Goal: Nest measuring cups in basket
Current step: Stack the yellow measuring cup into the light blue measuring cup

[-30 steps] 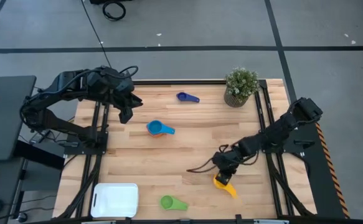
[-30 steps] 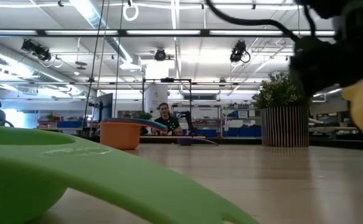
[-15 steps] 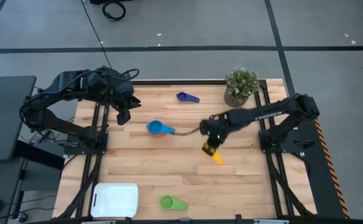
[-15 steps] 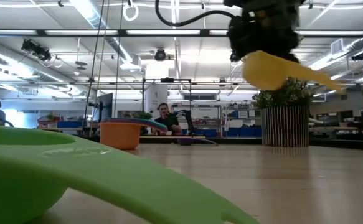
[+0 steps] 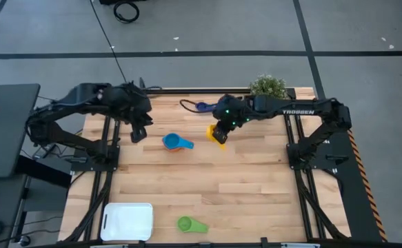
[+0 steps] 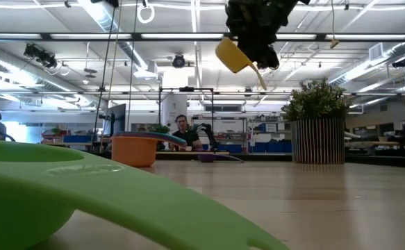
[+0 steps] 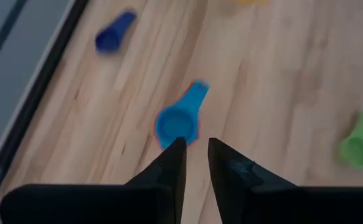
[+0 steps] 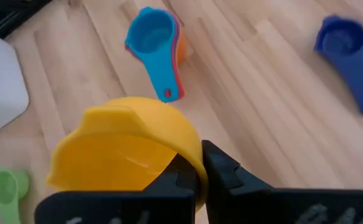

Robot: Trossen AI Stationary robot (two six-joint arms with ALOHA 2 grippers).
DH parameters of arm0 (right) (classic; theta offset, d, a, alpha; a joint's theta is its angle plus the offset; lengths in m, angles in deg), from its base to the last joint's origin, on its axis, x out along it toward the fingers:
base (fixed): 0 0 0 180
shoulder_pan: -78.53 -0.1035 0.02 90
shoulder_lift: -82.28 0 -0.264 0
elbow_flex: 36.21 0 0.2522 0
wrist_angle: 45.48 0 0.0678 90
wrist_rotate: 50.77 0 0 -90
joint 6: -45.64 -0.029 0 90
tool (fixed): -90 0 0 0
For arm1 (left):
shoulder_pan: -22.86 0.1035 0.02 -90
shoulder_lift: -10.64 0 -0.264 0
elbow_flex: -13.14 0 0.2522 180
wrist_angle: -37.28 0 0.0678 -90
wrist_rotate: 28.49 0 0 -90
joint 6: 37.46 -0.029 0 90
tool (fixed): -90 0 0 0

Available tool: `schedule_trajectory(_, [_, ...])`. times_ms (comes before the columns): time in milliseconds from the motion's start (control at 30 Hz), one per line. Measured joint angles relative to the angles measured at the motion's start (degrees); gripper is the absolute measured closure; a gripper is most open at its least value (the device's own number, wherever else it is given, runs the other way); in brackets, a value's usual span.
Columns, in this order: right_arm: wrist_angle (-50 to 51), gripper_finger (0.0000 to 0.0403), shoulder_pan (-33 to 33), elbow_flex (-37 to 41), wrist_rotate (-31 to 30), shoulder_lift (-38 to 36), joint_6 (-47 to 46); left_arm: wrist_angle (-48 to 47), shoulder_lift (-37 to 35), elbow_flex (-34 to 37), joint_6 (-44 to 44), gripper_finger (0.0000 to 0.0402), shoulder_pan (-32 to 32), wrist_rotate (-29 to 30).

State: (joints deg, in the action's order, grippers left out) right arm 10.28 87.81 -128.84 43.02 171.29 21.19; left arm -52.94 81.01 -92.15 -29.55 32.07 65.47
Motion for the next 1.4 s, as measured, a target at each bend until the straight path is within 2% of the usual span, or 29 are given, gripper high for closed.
schedule_trajectory(133, [0.04, 0.0393, 0.78, -1.89, 0.16, 0.00, 4.21, 0.35, 0.02, 7.48, -0.09, 0.0326, 0.00, 2.38])
schedule_trajectory(300, [0.09, 0.0393, 1.35, -3.90, 2.34, 0.00, 8.35, 5.57, 0.02, 17.54, -2.59, 0.0326, 0.00, 3.88])
schedule_trajectory(533, [0.40, 0.0393, 1.40, -5.68, 2.03, 0.00, 8.94, 19.05, 0.09, 32.13, -0.76, 0.0326, 0.00, 3.81])
schedule_trajectory(733, [2.56, 0.0393, 1.38, -5.68, 1.73, 0.00, 9.22, 26.83, 0.09, 40.81, 1.29, 0.0326, 0.00, 3.74])
schedule_trajectory(1100, [2.54, 0.0393, 1.38, -5.68, 1.77, 0.00, 9.22, 41.28, 0.24, 51.68, 2.10, 0.0326, 0.00, 3.82])
schedule_trajectory(1400, [2.15, 0.0393, 1.33, -5.68, 1.78, 0.00, 9.20, 46.08, 7.60, 53.59, 0.11, 0.0326, 0.00, 5.04])
